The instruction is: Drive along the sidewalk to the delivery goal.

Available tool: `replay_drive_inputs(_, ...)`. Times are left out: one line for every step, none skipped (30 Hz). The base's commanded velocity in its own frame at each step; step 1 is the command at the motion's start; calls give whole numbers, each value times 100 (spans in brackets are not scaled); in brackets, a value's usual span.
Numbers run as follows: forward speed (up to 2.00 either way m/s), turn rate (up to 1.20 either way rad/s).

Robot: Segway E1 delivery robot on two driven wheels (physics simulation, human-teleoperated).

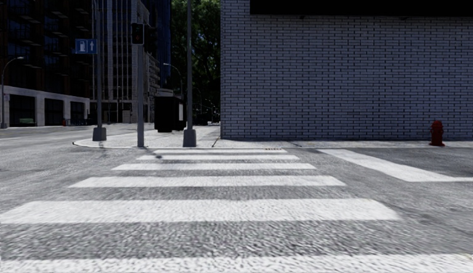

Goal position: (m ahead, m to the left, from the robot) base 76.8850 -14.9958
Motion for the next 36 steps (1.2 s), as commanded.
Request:
replay_drive_inputs(136, 0)
replay_drive_inputs(136, 0)
replay_drive_inputs(136, 0)
replay_drive_inputs(136, 0)
replay_drive_inputs(136, 0)
replay_drive_inputs(136, 0)
replay_drive_inputs(136, 0)
replay_drive_inputs(136, 0)
replay_drive_inputs(136, 0)
replay_drive_inputs(136, 0)
replay_drive_inputs(136, 0)
replay_drive_inputs(136, 0)
replay_drive_inputs(136, 0)
replay_drive_inputs(136, 0)
replay_drive_inputs(136, 0)
replay_drive_inputs(136, 0)
replay_drive_inputs(136, 0)
replay_drive_inputs(143, 0)
replay_drive_inputs(200, 0)
replay_drive_inputs(200, 0)
replay_drive_inputs(200, 0)
replay_drive_inputs(200, 0)
replay_drive_inputs(200, 0)
replay_drive_inputs(200, 0)
replay_drive_inputs(200, 0)
replay_drive_inputs(200, 0)
replay_drive_inputs(200, 0)
replay_drive_inputs(200, 0)
replay_drive_inputs(200, 0)
replay_drive_inputs(200, 0)
replay_drive_inputs(200, 0)
replay_drive_inputs(200, 0)
replay_drive_inputs(200, 0)
replay_drive_inputs(200, 0)
replay_drive_inputs(200, 0)
replay_drive_inputs(200, 0)
